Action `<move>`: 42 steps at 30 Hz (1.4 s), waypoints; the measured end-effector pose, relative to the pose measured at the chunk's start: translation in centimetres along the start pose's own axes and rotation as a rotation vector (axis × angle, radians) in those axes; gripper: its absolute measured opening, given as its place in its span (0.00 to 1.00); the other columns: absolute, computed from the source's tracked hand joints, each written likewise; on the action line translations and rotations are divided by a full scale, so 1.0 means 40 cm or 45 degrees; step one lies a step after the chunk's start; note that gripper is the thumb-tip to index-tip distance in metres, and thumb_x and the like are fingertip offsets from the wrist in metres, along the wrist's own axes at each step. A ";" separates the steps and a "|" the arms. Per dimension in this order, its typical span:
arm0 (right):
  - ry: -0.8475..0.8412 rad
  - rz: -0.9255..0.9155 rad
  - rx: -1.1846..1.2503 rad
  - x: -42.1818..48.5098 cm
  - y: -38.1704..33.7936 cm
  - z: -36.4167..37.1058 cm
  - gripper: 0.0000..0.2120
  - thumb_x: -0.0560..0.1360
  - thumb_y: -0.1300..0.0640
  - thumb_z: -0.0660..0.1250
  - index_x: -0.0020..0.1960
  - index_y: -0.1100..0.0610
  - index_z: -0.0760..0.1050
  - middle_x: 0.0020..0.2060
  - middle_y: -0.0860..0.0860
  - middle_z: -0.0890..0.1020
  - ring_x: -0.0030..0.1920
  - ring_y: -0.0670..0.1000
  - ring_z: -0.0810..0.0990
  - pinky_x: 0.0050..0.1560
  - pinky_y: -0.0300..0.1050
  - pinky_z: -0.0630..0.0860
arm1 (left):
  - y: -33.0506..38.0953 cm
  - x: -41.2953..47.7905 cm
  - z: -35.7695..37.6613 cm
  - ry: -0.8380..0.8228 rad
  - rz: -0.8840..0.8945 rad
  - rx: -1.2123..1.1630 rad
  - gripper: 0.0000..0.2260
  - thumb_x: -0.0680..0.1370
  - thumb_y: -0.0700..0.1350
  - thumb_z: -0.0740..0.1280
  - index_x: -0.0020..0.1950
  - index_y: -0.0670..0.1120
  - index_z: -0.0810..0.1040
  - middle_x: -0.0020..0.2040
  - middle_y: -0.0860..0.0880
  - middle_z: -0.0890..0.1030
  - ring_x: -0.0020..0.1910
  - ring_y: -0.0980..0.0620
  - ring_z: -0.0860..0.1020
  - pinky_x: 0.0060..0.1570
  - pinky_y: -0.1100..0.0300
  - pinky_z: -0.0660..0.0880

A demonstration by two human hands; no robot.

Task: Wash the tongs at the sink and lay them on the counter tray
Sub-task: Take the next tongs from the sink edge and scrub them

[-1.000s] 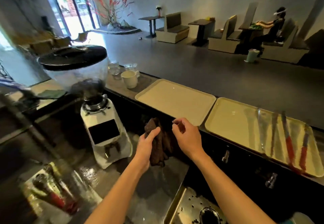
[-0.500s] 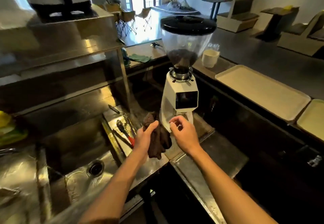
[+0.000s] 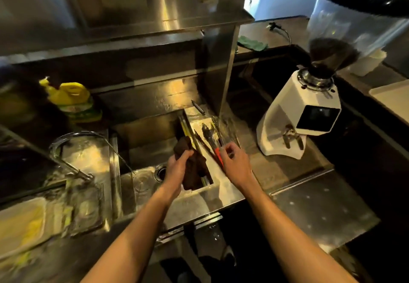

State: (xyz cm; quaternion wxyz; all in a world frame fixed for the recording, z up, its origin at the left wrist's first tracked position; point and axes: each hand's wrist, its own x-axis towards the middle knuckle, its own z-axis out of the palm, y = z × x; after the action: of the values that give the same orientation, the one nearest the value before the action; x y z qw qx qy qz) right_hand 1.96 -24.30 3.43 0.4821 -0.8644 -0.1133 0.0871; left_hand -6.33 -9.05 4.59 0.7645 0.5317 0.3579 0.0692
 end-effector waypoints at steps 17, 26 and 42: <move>-0.313 0.151 -0.620 0.371 0.259 0.142 0.19 0.78 0.45 0.66 0.58 0.60 0.78 0.56 0.60 0.80 0.58 0.61 0.79 0.59 0.52 0.76 | -0.023 0.276 0.114 0.257 -0.358 -0.069 0.05 0.78 0.39 0.62 0.46 0.40 0.76 0.36 0.42 0.79 0.36 0.43 0.78 0.40 0.52 0.74; -0.464 0.327 -0.592 0.463 0.310 0.164 0.16 0.81 0.51 0.64 0.64 0.59 0.77 0.58 0.59 0.81 0.58 0.60 0.80 0.53 0.46 0.73 | -0.040 0.329 0.127 0.225 -0.328 -0.092 0.08 0.77 0.37 0.59 0.50 0.40 0.77 0.41 0.40 0.81 0.37 0.42 0.80 0.36 0.51 0.77; -0.389 0.223 -0.743 0.454 0.286 0.097 0.10 0.76 0.65 0.66 0.55 0.60 0.81 0.51 0.60 0.85 0.52 0.60 0.83 0.44 0.45 0.72 | -0.028 0.343 0.088 0.089 -0.410 -0.026 0.06 0.78 0.40 0.61 0.50 0.41 0.76 0.37 0.41 0.78 0.29 0.46 0.76 0.31 0.56 0.73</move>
State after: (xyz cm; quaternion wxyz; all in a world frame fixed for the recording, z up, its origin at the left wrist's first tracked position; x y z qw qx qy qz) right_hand 19.67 -21.90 -9.11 0.1824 -0.9493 -0.1297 0.2208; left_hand 5.64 -5.54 -2.23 0.7581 0.4568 0.4643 -0.0322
